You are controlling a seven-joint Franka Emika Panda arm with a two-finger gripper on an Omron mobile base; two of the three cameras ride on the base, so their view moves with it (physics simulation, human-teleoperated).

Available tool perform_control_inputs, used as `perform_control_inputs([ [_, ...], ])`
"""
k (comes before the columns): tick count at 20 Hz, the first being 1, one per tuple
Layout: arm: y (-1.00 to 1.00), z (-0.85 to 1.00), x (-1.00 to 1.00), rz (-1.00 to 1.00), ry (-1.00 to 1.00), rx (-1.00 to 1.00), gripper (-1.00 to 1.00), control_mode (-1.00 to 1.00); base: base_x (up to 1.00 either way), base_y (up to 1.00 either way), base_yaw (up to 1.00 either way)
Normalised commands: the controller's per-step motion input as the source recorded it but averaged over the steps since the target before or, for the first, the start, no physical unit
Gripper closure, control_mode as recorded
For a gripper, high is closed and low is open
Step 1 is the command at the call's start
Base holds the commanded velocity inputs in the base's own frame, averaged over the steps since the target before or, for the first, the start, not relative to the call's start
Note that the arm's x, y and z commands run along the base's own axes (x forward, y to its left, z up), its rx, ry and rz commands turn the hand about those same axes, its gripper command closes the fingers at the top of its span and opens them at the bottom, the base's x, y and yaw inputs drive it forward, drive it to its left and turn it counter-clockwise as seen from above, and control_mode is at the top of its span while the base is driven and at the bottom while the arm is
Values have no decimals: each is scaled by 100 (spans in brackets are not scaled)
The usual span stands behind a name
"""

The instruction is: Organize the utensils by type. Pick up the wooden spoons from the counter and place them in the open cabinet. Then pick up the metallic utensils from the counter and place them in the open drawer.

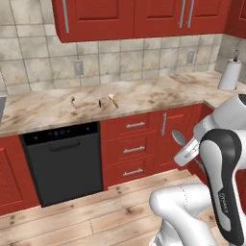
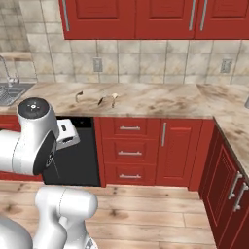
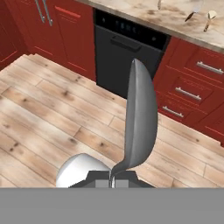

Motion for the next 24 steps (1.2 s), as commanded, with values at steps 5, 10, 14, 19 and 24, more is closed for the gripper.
perform_control_inputs([
  [5,0,0,0,0,0,0,100,100,-9,45,28],
  [10,0,0,0,0,0,0,100,100,-7,51,30],
  [14,0,0,0,0,0,0,100,100,-6,61,33],
  [19,0,0,0,0,0,0,100,100,-5,59,32],
  [24,0,0,0,0,0,0,100,100,-9,53,34],
])
